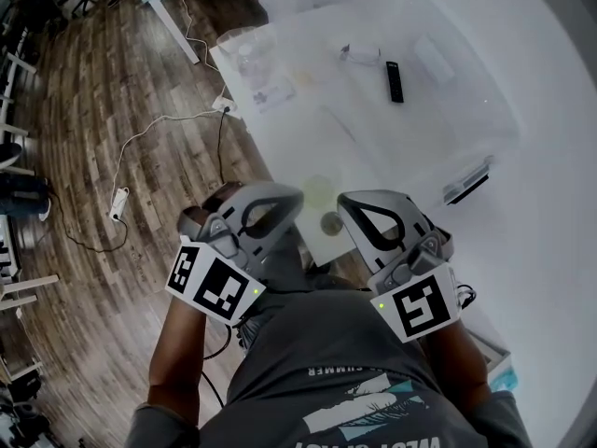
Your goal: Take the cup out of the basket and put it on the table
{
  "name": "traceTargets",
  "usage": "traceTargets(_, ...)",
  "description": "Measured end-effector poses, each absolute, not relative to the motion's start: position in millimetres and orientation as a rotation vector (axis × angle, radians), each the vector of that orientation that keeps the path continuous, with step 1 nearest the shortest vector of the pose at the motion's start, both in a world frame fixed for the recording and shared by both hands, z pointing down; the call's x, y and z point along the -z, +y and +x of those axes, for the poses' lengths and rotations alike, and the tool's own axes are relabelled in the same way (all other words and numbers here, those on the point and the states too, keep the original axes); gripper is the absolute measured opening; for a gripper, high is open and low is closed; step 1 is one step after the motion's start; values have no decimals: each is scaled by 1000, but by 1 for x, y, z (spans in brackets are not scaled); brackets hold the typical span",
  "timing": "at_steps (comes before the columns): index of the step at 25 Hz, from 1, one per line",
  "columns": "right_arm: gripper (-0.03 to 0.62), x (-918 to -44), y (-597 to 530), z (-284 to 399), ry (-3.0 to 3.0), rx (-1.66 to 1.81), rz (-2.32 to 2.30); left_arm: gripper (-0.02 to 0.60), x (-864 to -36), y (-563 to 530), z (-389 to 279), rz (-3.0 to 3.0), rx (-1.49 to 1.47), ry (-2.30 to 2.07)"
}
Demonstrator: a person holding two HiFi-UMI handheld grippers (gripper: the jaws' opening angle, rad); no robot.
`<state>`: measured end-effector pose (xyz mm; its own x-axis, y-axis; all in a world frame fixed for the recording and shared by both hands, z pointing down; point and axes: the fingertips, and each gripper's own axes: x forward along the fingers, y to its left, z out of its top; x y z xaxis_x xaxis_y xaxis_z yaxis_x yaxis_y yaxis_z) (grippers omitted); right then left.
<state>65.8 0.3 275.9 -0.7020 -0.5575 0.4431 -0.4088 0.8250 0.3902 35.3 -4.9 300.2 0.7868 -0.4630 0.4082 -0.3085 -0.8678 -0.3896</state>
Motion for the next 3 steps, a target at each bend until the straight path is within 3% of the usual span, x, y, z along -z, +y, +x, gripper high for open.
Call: traceTargets(3, 12, -270, 0, 75, -2450, 358, 722, 11, -296, -4, 45, -2680, 722, 585)
